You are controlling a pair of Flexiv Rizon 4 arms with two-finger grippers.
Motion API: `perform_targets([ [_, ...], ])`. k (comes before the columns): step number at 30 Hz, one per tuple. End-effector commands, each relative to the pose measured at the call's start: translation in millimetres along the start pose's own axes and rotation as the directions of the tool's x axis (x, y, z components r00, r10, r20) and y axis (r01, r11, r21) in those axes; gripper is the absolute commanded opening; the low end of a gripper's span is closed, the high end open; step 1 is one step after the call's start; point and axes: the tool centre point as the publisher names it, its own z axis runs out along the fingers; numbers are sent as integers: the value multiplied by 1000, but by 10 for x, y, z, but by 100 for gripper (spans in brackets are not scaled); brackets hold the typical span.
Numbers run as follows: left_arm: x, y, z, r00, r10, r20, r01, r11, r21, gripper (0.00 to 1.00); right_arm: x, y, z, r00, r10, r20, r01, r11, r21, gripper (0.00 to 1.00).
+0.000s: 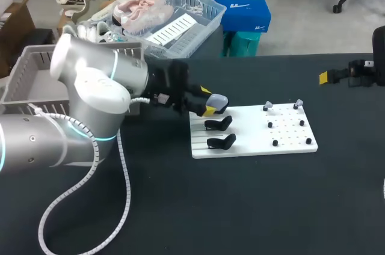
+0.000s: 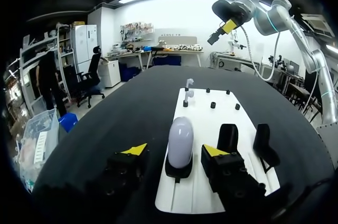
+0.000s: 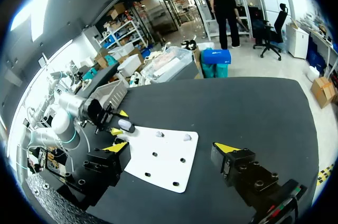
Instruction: Pick up each earbud case from the left stands, insert the matching earbuds, close the lid, and place the case in the box.
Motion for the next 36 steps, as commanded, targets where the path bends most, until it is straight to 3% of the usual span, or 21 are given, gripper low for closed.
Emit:
perform_targets([
  [1, 0, 29, 0, 1000, 2, -4, -2, 1000, 4, 65, 0, -4, 1, 1000, -1, 0, 1, 1000, 0, 100],
  [5, 1, 44, 7, 1000, 1, -4, -1, 1000, 4, 62, 0, -4, 1, 1000, -1, 0, 1, 1000, 0, 100],
  [8, 2, 57, 16, 1000, -3, -3, 3, 1000, 5, 49, 0, -4, 1, 1000, -1, 0, 1, 1000, 0, 100],
  [26, 1, 30, 40, 1000, -3, -1, 3, 1000, 27, 45, 0, -4, 1, 1000, -1, 0, 1, 1000, 0, 100],
  [32, 5, 20, 44, 1000, 0, -2, 0, 999, 34, 36, 0, -4, 1, 1000, -1, 0, 1, 1000, 0, 100],
  [36, 2, 2, 32, 1000, 3, -1, -3, 999, 39, 24, 0, -4, 1, 1000, -1, 0, 1, 1000, 0, 100],
])
